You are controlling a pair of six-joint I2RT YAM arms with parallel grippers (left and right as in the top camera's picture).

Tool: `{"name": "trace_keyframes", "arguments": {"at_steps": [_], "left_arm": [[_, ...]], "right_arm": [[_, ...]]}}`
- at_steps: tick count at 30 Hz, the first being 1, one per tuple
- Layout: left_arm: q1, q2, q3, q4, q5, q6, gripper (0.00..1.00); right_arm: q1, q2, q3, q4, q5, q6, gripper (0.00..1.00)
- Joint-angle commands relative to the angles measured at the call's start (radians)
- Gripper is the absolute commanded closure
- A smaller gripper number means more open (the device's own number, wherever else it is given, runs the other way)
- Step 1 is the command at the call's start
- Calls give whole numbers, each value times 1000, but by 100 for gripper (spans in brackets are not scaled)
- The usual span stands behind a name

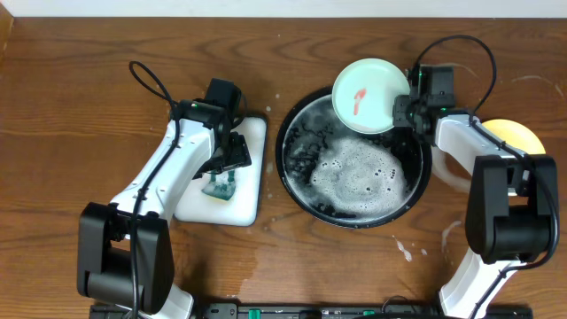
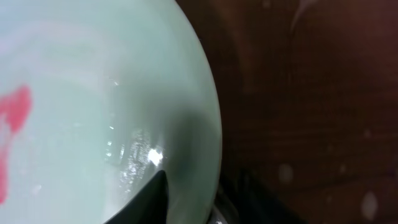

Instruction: Clean dirty plates on tray and stack at the side

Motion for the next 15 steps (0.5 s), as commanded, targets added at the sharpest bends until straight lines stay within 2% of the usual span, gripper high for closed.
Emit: {"name": "trace_keyframes", "arguments": {"at_steps": [1,2,4,11,15], "left_arm": [[3,4,1,-2,-8,10,18],[3,4,1,-2,-8,10,18],[3,4,1,-2,-8,10,18],[3,4,1,-2,-8,10,18],[3,4,1,-2,-8,10,18]], "right_arm": [[-13,16,3,-11,16,76,74],[-12,20,3,-20,17,85,80],[-12,22,3,-40,17,87,99],[-8,-44,3,-207,8,259,99],[14,-145,3,-354,-23,273,99]]}}
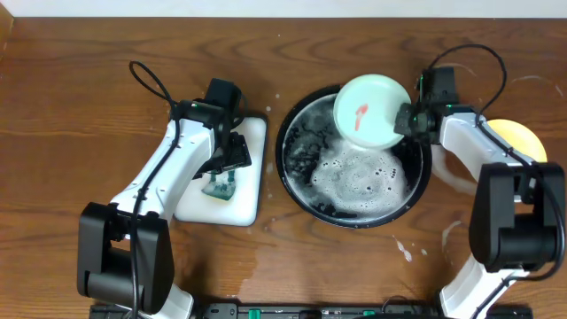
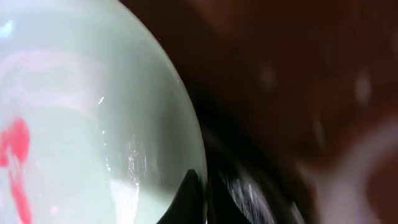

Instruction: Clean dirty plates on tray and stack at the side

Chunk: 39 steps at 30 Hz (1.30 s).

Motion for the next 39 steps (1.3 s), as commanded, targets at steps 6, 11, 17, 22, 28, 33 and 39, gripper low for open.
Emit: {"name": "trace_keyframes", "arguments": {"at_steps": [6,11,17,22,28,33,39], "left_arm": [[3,4,1,-2,-8,10,18],[3,4,2,-2,-8,10,18],[3,4,1,-2,-8,10,18],[3,4,1,-2,-8,10,18],[3,4,1,-2,-8,10,18],[3,4,1,-2,-8,10,18],[3,4,1,-2,-8,10,18]], "right_arm": [[76,-179,-12,-359,-28,157,99],[135,-174,-20,-453,-42,192,95],[157,-172,-22,-421,-41,202,54],[146,-171,-22,-304,-40,-95,51],[140,-130,-26,-270,-43,-427,53],[127,-39,-26,-276,-7,-432,59],[93,21,-26,-263,-69,-401,69]]}}
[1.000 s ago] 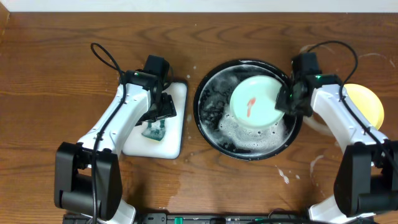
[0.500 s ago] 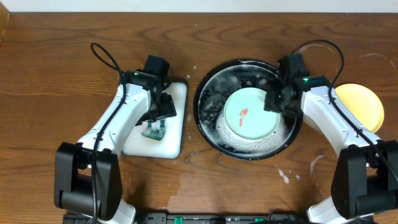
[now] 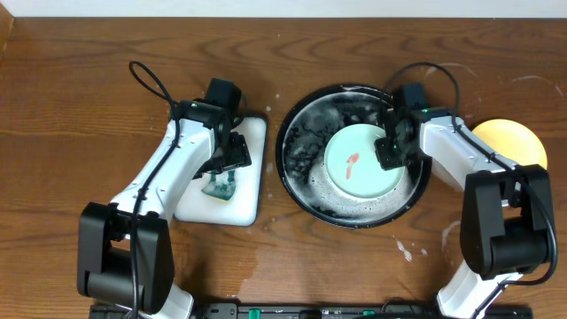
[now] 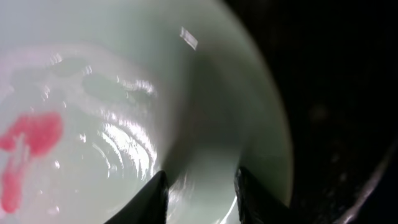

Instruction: Clean dirty plates on tray and stack at the side

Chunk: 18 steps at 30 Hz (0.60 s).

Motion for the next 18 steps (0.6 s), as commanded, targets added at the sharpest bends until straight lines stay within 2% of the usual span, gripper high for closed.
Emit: {"name": "trace_keyframes", "arguments": {"at_steps": [1,4,6,9,15,18], "left_arm": [[4,4,1,-2,-8,10,18],[4,4,1,-2,-8,10,18],[4,4,1,-2,-8,10,18],[4,4,1,-2,-8,10,18],[4,4,1,-2,-8,10,18],[4,4,1,-2,-8,10,18]], "right_arm": [[-26,28,-10,10,-65,-14,71],[-24,18,-6,11,-157,-17,72],[-24,-3,-6,9,-181,-16,69],[-31,-49,-6,4,-179,-1,60],[-98,-145,-6,-27,-172,-1,59],[-138,-145,-7,-11,-163,0,55]]}}
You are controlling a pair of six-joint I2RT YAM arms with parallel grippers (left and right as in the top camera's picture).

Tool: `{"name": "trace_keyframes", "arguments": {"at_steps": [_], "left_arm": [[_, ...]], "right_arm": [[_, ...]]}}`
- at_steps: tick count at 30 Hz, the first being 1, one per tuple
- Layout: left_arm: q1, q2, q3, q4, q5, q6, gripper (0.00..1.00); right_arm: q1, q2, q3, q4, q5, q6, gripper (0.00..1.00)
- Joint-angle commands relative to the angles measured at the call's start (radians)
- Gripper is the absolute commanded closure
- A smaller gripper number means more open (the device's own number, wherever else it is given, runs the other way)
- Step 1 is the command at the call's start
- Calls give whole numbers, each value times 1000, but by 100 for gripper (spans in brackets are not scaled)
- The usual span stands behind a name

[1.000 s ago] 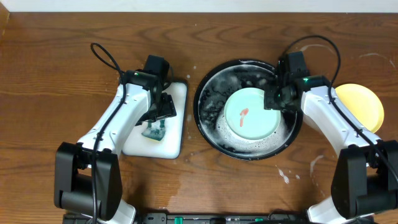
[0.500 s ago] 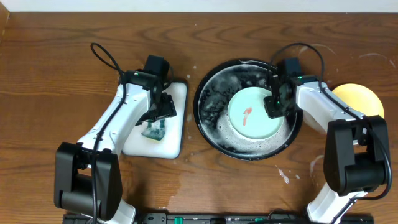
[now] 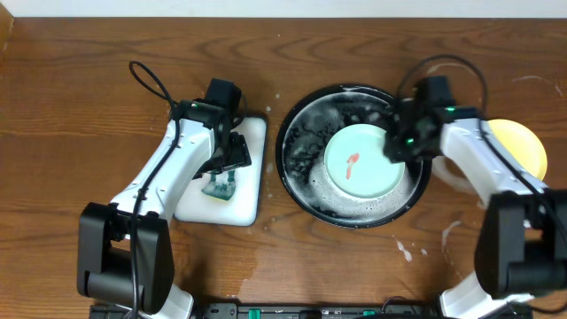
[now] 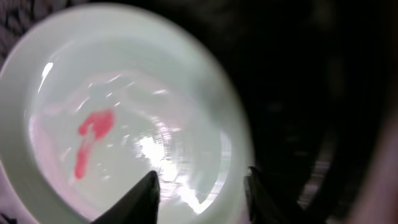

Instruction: Clean dirty plates on tray and stack at the side

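A pale green plate (image 3: 359, 164) with a red smear (image 3: 351, 163) lies flat in the soapy water of the black basin (image 3: 292, 133). In the right wrist view the plate (image 4: 124, 93) and its smear (image 4: 90, 134) fill the left half. My right gripper (image 3: 400, 146) hovers over the plate's right rim, open, holding nothing (image 4: 200, 177). My left gripper (image 3: 226, 161) sits over the white tray (image 3: 252, 133), pointing down at a green scrubber (image 3: 217, 188). Its jaws are hidden.
A yellow plate (image 3: 521, 140) lies on the table at the far right, beside the right arm. Water drops mark the wood in front of the basin. The basin's dark wall (image 4: 298, 93) rises right of the plate.
My right gripper has let go of the green plate, opened wider and drawn back above its right rim. The plate stays where it lay in the basin. The left arm has not moved.
My right gripper first held the green plate over the basin's far right rim. Then it held the plate lower over the foam. Then the plate lay in the water with the fingers still astride its rim, and now it lies free.
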Motion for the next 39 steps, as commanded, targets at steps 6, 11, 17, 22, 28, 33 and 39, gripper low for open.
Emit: {"name": "trace_keyframes", "arguments": {"at_steps": [6,11,17,22,28,33,39], "left_arm": [[3,4,1,-2,-8,10,18],[3,4,2,39,8,5,18],[3,4,2,-49,78,7,18],[3,4,2,-109,77,23,18],[3,4,2,-130,77,81,18],[3,4,1,-84,65,89,18],[3,4,-54,51,-13,89,18]], "right_arm": [[-71,30,-9,19,48,24,59],[-48,106,-12,14,20,24,70],[-38,147,-12,11,-13,49,99],[-40,130,-12,-16,-14,295,99],[-27,94,-12,-52,31,429,99],[-9,95,-12,-33,126,288,99],[21,95,-12,-22,126,151,99]]}}
